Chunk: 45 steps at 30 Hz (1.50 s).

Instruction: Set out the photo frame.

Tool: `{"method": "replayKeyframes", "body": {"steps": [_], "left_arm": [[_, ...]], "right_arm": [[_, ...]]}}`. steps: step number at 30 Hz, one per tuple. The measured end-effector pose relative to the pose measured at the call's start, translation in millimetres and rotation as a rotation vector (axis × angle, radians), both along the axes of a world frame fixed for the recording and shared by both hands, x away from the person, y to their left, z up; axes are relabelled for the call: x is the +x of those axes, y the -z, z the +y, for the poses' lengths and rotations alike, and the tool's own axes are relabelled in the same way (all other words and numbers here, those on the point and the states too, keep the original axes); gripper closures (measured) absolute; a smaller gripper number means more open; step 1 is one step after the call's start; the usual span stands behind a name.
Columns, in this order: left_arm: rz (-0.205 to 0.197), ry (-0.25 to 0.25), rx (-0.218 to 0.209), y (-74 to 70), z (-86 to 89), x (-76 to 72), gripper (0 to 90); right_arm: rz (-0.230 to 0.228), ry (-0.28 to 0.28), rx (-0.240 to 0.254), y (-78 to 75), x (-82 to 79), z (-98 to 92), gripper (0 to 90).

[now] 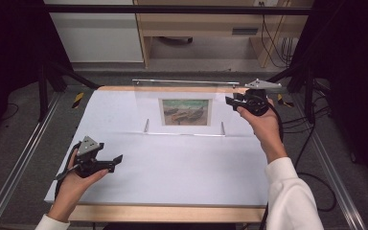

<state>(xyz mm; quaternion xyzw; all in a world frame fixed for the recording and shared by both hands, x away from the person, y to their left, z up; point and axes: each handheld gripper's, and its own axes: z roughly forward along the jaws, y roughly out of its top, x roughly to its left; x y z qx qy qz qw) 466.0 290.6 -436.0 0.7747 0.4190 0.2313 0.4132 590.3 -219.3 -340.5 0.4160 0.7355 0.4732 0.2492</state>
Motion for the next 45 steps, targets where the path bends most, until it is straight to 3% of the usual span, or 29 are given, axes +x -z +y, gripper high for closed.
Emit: {"method": "replayKeyframes", "body": {"steps": [37,41,45], "left_arm": [[0.010,0.000,0.006,2.8,-0.2,0.4,10.7],[0.010,0.000,0.005,3.1,0.1,0.5,10.8],[0.012,-0.001,0.005,2.8,0.6,1.0,10.7]], "right_arm": [[0.013,0.023,-0.001,-0.5,6.7,1.9,58.8],[0.017,0.026,-0.002,-0.3,6.6,2.8,57.5],[0.016,0.032,-0.012,-0.2,6.9,5.4,49.6]]}}
